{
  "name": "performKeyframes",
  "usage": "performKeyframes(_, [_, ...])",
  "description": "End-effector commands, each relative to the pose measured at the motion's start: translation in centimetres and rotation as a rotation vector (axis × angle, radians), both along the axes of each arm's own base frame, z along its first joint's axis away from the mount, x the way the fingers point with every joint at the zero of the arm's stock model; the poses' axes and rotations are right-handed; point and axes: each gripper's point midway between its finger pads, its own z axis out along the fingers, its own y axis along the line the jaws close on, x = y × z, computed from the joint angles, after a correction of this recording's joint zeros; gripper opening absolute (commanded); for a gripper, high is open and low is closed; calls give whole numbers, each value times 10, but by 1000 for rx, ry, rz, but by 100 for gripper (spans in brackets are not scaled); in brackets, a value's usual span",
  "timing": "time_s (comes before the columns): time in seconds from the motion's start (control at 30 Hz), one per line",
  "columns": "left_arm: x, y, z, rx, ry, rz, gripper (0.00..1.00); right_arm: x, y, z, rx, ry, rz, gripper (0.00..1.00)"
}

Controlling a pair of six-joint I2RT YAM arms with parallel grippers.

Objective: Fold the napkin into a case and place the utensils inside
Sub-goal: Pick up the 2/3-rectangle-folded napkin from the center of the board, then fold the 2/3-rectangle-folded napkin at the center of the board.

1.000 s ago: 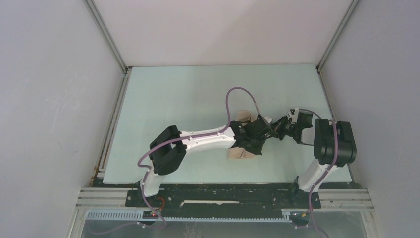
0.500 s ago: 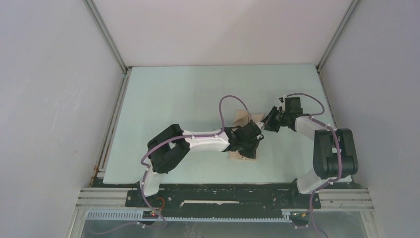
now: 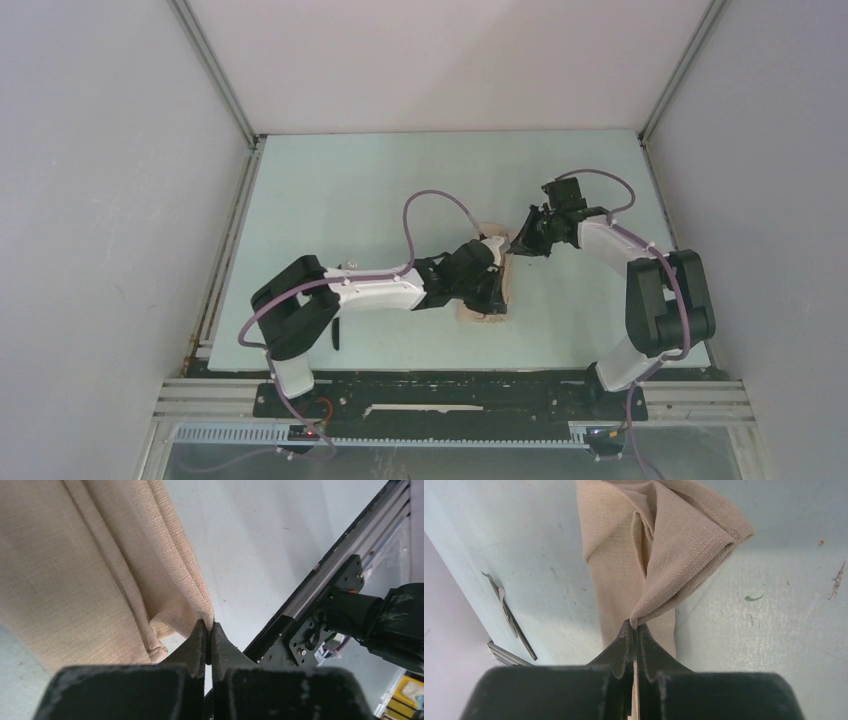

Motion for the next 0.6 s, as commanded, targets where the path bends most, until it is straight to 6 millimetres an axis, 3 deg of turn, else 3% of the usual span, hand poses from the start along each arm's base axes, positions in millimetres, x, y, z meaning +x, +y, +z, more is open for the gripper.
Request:
performKeyframes(0.0, [-5, 5, 29, -110, 21, -3, 0, 15, 5, 15, -58, -50, 12, 0])
performKeyframes(0.17, [0, 21, 35, -149, 7, 32, 0, 17, 17, 19, -75, -46, 28, 0])
performKeyframes(0.37, [0, 42, 27, -167, 32, 59, 0, 20, 36, 19, -79, -37, 55, 0])
performKeyframes(0.57, [-8, 36, 31, -236, 92, 32, 1, 25, 39, 18, -85, -36, 54, 0])
